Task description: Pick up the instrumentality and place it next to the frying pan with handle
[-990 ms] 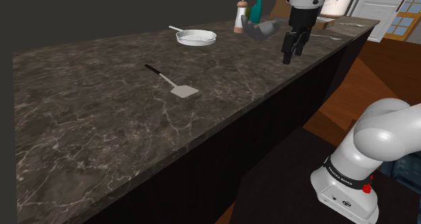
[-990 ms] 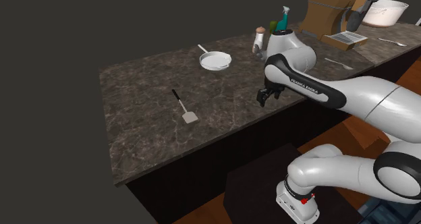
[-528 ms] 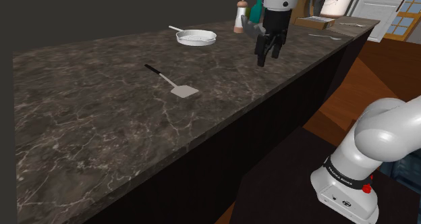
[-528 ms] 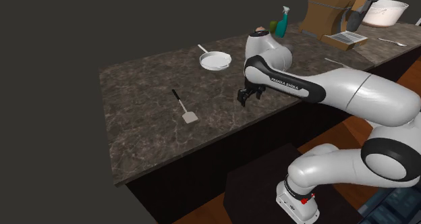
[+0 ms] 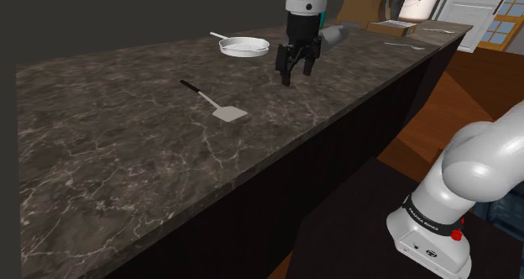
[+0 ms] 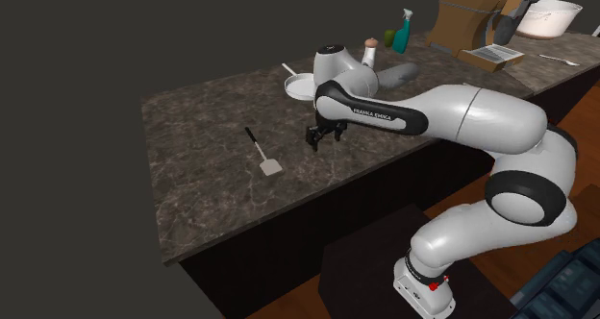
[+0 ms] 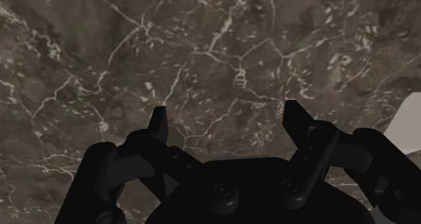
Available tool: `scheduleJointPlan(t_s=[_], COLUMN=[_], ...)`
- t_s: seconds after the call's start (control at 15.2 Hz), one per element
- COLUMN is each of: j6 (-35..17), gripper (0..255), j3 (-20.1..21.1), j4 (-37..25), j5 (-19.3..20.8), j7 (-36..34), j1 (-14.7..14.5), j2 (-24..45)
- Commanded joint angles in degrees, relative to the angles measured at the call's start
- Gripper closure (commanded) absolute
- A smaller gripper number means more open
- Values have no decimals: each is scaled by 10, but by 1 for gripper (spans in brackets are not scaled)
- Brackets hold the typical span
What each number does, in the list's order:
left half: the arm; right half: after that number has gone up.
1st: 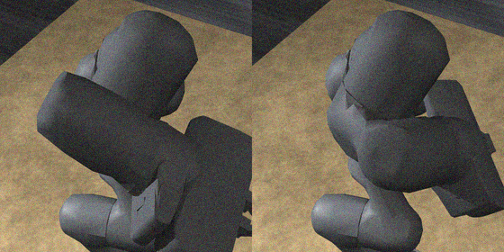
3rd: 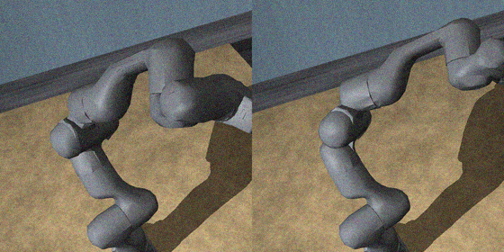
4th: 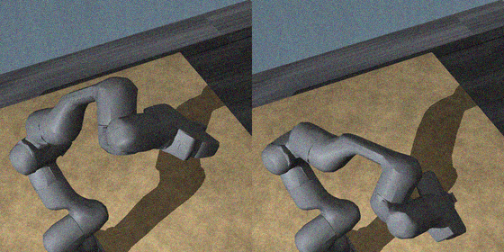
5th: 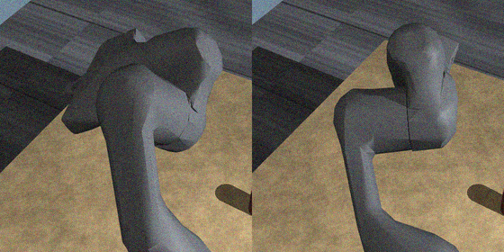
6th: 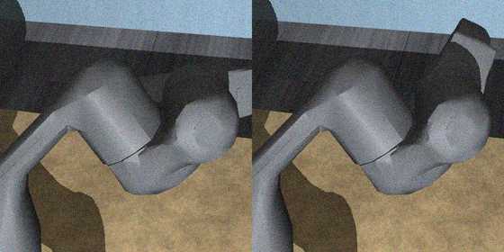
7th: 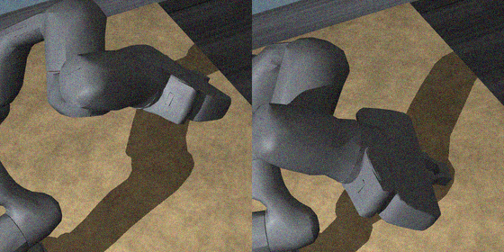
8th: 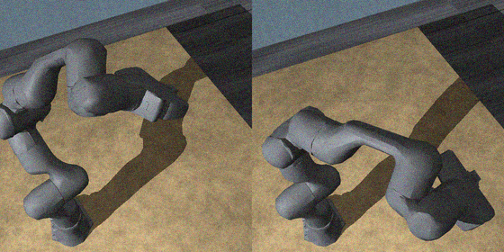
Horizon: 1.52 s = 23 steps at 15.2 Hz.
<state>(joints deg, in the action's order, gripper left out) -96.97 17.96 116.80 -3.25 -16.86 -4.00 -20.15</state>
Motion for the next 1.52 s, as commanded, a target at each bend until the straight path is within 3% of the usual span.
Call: scheduleJointPlan(t_s=[0.0,0.59,0.86,1.12,1.45], j6=[-7,-10,10,50,6], gripper=[0,0,0,0,0], j3=[16,82,99,102,100], j4=[-36,-223,-338,-480,-429], j5=[5,65,111,161,157], j7=[-23,-141,-190,-227,-228], j1=[-1,-30,-64,-115,-107], j2=[39,225,322,428,420])
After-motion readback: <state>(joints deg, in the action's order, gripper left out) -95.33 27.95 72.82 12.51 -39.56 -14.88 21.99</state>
